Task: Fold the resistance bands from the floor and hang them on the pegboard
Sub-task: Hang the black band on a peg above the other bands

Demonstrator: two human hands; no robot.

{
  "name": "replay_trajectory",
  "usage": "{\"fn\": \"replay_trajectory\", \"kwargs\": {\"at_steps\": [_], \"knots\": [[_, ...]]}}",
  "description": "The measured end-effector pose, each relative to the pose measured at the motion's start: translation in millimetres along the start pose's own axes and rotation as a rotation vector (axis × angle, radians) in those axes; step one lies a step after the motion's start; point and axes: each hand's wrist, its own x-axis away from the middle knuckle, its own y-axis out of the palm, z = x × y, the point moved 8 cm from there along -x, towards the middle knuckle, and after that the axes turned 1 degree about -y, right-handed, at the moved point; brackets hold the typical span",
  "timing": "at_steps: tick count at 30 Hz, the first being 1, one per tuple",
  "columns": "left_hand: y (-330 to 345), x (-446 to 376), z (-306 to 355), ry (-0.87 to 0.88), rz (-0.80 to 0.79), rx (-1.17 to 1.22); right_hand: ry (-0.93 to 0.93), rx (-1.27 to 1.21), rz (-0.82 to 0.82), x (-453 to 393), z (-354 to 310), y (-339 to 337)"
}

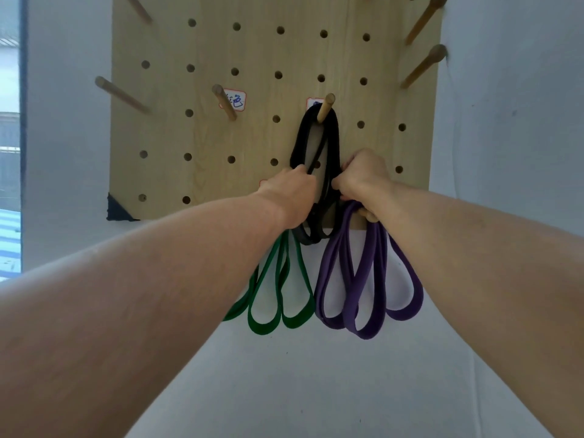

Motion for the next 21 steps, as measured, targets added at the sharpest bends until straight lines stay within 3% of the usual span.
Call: {"fn": "replay_trajectory", "kwargs": {"at_steps": [8, 14, 21], "knots": [[-19, 38, -2, 0.069, 0.148, 0.065, -0.057, 0.267, -0.002, 21, -7, -20], [-40, 74, -4, 0.02, 0.186, 0.097, -0.151, 0.237, 0.039, 53, -15, -36], [-38, 152, -13, -0.127, 0.227, 0.25, -0.369, 0.152, -0.21, 150, -24, 18]]}}
